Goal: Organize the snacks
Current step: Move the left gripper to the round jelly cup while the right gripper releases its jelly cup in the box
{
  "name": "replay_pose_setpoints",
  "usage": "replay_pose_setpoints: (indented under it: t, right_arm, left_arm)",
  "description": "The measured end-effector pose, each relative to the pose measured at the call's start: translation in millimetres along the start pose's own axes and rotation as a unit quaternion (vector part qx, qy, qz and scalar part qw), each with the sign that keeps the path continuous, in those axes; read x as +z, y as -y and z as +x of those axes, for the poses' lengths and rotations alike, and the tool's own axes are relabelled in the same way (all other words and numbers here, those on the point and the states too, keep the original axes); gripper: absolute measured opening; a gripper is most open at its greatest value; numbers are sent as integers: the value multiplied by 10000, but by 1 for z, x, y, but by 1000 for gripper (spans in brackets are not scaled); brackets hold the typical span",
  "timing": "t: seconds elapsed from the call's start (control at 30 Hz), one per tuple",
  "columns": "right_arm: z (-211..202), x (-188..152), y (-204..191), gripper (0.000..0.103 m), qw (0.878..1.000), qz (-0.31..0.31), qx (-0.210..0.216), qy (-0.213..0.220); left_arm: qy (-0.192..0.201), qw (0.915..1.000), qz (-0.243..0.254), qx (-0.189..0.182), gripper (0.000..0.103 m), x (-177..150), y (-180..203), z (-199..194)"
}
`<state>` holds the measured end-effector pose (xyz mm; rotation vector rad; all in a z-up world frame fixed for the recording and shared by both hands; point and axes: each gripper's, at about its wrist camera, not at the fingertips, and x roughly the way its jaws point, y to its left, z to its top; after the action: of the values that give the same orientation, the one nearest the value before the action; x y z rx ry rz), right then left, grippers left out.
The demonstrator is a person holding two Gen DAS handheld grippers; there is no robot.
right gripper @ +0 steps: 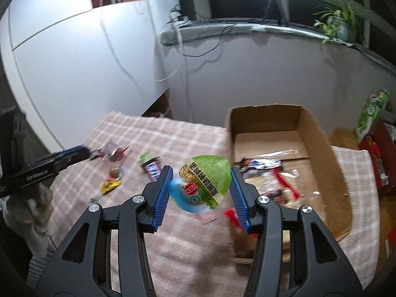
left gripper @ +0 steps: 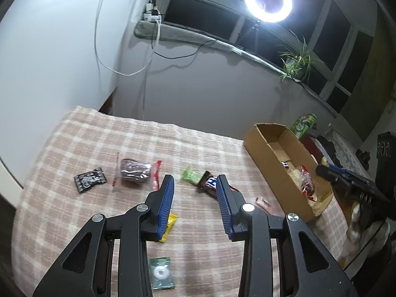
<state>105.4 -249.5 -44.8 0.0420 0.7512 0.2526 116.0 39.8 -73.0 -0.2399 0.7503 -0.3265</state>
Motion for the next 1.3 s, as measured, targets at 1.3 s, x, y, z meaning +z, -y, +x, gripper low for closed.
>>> replay_pose_setpoints:
  t: [1.3]
  right_arm:
    - [34,-5,-30,73,9987,-400,164,-264]
  left_arm:
    - [-590,9971,-422,215,34,-21,-44,37]
